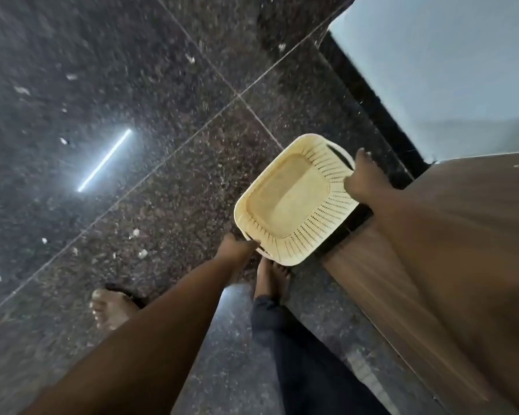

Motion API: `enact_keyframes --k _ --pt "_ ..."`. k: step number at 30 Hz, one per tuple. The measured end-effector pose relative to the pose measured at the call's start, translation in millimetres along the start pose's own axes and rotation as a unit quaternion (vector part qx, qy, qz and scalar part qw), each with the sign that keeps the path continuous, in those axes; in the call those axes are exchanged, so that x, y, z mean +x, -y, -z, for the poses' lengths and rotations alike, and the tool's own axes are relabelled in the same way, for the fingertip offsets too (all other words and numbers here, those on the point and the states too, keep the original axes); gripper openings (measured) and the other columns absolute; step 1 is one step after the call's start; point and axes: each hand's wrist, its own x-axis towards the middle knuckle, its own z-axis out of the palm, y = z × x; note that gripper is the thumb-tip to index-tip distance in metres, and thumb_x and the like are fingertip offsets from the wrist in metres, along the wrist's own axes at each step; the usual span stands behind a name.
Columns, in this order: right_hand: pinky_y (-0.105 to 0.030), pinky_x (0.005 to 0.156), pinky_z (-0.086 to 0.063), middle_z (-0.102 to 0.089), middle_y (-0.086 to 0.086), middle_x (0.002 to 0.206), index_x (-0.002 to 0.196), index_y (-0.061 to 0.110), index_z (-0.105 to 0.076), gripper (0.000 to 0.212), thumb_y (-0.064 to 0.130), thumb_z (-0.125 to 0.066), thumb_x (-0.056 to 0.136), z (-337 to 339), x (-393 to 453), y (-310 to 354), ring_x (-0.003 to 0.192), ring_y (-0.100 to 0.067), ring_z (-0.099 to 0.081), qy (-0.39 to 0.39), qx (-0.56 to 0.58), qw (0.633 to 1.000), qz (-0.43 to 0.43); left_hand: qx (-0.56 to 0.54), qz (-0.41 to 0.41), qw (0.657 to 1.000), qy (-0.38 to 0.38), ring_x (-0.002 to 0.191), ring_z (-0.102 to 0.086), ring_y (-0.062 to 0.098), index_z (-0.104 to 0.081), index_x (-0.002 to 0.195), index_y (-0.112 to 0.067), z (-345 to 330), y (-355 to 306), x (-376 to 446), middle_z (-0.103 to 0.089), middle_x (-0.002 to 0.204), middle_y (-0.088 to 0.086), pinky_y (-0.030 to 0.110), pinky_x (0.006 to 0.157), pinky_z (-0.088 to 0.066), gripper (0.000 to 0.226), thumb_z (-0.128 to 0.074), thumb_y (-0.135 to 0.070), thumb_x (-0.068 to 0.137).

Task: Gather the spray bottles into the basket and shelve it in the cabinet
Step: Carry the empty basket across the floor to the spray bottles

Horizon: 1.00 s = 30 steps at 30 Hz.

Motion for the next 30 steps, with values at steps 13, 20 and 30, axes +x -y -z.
enact_keyframes --k 13,20,30 --pt "-0.022 0.047 -0.029 -0.058 -0.010 0.088 0.097 0.004 -0.063 0.023 0.017 -0.043 0.099 -21.9 -47.5 69.3 0.074 -0.025 -0.051 -0.109 0.020 0.994 0.016 -0.095 -0.004 0.994 -0.047 0.087 -0.069 0.035 -0.064 0.080 -0.005 64.1 36.4 1.1 -0.071 0.092 0.021 0.046 0.080 -0.059 0.015 -0.049 -0.004 0.081" --pt "-0.027 0.061 -0.038 -0.061 -0.011 0.089 0.099 0.007 -0.061 0.017 0.004 -0.049 0.088 -58.8 -153.7 212.6 0.074 -0.025 -0.050 -0.054 0.028 0.995 0.079 -0.107 -0.039 0.985 -0.132 0.080 -0.067 0.030 -0.062 0.094 -0.006 240.3 81.9 -57.2 -0.068 0.086 0.012 0.037 0.066 -0.056 0.018 -0.050 -0.002 0.081" --pt "-0.032 0.065 -0.048 -0.069 -0.012 0.095 0.103 0.010 -0.064 0.032 -0.002 -0.046 0.080 -146.0 -347.2 498.8 0.085 -0.031 -0.063 0.063 -0.059 0.972 0.219 -0.269 -0.041 0.937 -0.218 0.067 -0.056 0.020 -0.063 0.083 -0.003 534.8 232.5 -178.2 -0.063 0.078 0.009 0.024 0.053 -0.041 0.020 -0.046 0.008 0.078"
